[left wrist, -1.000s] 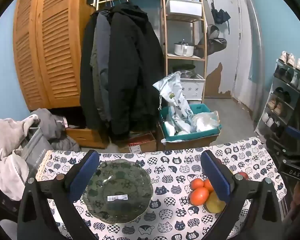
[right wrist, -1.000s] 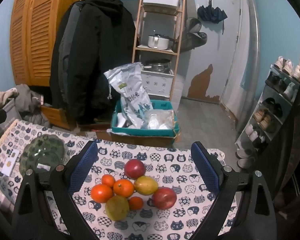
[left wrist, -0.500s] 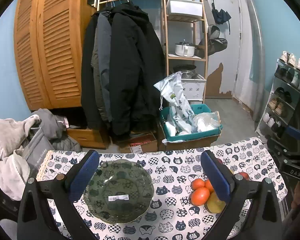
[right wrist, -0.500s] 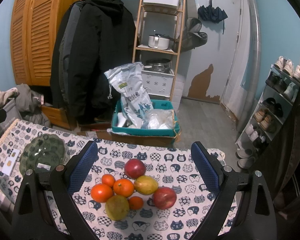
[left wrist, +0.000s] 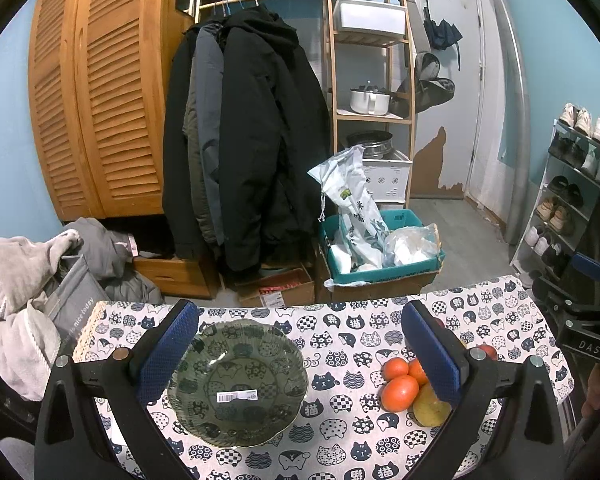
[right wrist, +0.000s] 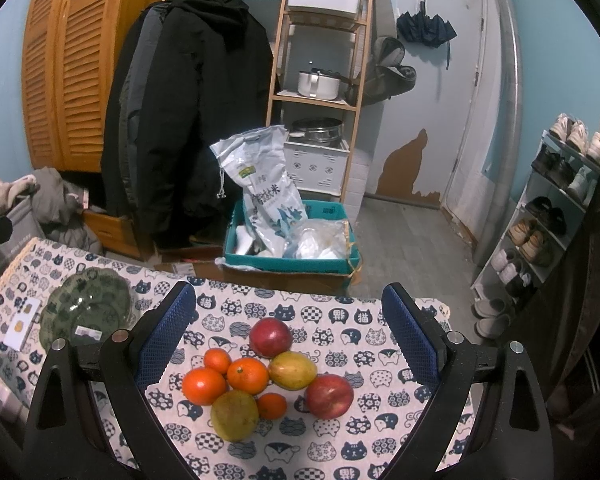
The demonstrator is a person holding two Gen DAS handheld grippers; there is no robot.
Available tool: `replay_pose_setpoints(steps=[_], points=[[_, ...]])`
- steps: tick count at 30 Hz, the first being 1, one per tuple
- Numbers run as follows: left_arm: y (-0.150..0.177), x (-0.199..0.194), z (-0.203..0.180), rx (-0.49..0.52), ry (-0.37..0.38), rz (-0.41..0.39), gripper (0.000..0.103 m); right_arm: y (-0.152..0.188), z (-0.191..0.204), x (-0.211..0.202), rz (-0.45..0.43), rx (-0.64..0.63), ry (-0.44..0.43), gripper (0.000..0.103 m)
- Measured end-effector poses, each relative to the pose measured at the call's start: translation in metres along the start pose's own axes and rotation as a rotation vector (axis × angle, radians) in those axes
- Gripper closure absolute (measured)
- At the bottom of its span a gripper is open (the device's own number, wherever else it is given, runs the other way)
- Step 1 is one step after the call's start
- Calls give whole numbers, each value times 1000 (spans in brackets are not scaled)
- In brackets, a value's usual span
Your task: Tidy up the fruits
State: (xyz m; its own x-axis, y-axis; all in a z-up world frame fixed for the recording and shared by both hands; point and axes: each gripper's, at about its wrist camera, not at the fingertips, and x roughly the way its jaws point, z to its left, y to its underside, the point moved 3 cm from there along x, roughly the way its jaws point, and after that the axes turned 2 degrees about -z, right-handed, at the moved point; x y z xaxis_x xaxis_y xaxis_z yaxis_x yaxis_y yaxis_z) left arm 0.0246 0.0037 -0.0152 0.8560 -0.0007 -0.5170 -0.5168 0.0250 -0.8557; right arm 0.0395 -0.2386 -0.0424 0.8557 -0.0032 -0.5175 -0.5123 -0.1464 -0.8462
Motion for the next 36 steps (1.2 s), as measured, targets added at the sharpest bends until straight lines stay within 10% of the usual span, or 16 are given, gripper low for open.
replay_pose_setpoints(steps=[36], points=[[0,-1,0,-2,2,-1,1,3,-1,-3,-9,1,11,10]])
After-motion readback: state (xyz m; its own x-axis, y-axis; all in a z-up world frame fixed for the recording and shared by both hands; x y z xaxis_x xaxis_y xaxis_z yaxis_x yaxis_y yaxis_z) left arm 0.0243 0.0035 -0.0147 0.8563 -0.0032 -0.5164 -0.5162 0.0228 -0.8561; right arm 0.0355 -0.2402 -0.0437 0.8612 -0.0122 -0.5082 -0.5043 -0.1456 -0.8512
